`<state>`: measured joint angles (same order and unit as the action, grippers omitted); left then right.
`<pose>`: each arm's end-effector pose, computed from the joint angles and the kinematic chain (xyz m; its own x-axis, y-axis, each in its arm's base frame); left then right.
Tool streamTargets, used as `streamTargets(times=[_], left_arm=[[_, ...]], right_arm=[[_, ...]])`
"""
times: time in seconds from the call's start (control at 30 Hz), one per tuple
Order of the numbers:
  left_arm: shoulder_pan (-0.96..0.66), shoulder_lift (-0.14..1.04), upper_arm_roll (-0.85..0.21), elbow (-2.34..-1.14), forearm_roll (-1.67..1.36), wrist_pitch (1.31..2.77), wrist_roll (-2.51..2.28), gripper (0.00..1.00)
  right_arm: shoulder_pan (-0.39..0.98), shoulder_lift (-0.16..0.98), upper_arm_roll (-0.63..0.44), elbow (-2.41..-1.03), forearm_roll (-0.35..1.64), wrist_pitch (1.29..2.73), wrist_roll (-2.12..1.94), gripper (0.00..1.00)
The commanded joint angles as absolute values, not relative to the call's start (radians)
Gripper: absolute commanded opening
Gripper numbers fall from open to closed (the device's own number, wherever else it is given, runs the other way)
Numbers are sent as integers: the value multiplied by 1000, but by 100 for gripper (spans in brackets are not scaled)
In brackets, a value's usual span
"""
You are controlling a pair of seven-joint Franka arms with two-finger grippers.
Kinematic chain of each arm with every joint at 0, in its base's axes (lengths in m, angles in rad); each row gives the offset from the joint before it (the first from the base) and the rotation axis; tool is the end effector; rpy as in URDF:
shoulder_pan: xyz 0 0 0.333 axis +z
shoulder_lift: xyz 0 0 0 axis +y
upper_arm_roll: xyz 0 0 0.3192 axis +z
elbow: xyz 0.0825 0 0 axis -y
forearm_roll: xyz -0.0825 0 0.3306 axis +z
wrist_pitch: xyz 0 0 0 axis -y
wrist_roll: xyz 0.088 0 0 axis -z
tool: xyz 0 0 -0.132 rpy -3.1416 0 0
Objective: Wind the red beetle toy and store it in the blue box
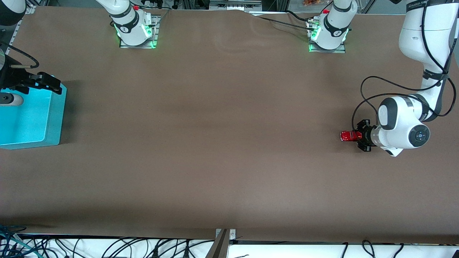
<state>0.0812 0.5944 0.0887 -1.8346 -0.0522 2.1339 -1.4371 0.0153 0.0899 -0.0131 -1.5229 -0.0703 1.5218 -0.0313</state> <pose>0.5645 0.0911 0.2042 -0.0661 0.9975 -0.0231 0.9562 0.0567 -0.2873 0.5203 -0.0081 0.5729 0.9952 0.0299 -0.0929 0.0364 -0.9970 0.0685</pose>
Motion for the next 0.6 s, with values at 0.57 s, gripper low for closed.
streamTargets(times=[0.57], left_arm=[[95,699,176,-1792,-58,2154,-1331,0]], right_arm=[[9,100,-9,-1497,-60,1513,-46,100]])
